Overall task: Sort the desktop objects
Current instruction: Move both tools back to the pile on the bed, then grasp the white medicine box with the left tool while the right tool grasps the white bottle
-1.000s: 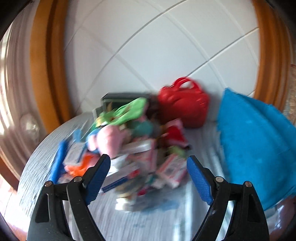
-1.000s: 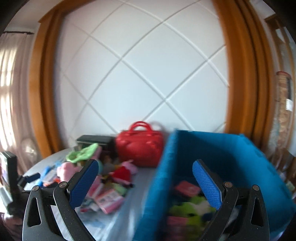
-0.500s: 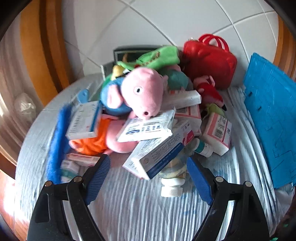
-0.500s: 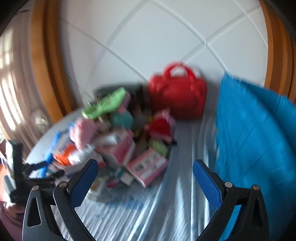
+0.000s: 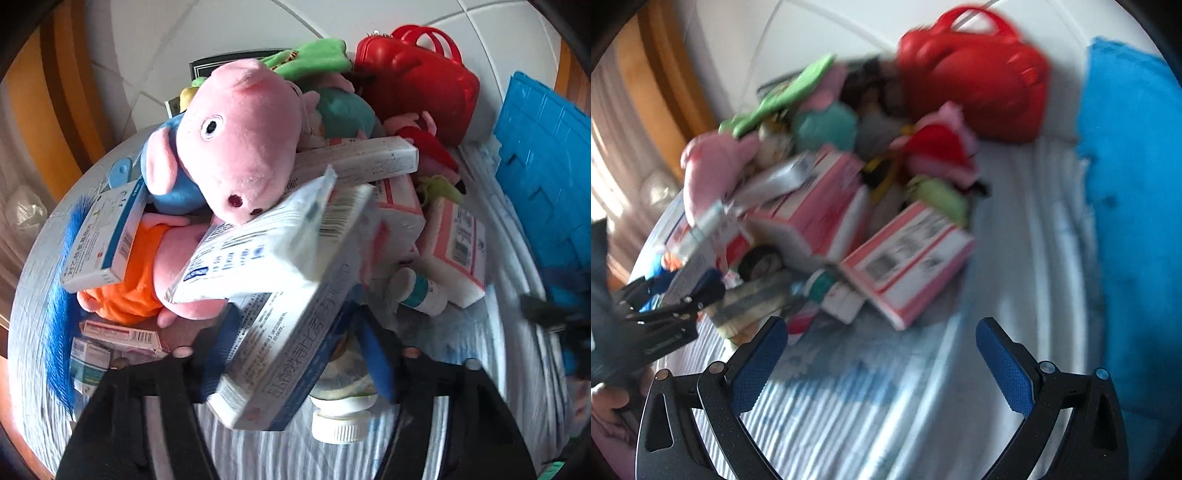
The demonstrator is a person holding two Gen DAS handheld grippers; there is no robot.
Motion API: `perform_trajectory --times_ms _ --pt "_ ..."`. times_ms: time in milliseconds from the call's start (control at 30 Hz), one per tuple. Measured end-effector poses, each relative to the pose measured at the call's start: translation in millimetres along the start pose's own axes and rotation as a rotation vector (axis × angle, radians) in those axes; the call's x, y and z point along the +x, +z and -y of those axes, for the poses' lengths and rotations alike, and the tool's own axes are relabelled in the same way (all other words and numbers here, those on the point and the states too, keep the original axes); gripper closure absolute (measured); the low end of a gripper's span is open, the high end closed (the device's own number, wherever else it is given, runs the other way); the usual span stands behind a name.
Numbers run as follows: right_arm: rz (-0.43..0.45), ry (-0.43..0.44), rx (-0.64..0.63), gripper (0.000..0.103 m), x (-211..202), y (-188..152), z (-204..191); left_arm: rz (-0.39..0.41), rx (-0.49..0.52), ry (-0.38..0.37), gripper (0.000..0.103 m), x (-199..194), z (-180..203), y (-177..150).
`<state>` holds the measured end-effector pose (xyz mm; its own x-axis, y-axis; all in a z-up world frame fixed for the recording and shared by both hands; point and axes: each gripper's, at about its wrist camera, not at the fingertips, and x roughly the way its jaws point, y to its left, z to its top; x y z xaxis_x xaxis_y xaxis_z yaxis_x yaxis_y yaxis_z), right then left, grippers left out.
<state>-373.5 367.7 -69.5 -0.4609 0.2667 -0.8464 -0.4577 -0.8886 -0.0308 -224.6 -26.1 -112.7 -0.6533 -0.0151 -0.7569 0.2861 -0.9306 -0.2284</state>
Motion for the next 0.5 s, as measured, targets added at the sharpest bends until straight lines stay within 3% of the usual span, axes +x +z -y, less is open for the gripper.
perform_trajectory --times_ms 67,167,333,500 --pt "-0.043 0.022 0.003 0.000 18.0 1.3 -4.9 -0.004 -0.026 0.009 0.056 -6.0 -6.7 -4.3" --pt "-0.071 0.040 -0.005 0.000 30.1 0.2 -10.7 -0.022 -0.091 0.025 0.076 -13.3 -26.0 -15.6" --pt "-0.105 0.054 -0.021 0.003 34.1 -3.6 -15.5 -0.042 -0.119 0.076 0.076 -22.4 -47.7 -43.9" --pt "-0.132 0.092 -0.063 0.008 35.3 -9.1 -40.9 -0.124 -0.200 0.092 0.080 -10.0 -71.9 -75.6"
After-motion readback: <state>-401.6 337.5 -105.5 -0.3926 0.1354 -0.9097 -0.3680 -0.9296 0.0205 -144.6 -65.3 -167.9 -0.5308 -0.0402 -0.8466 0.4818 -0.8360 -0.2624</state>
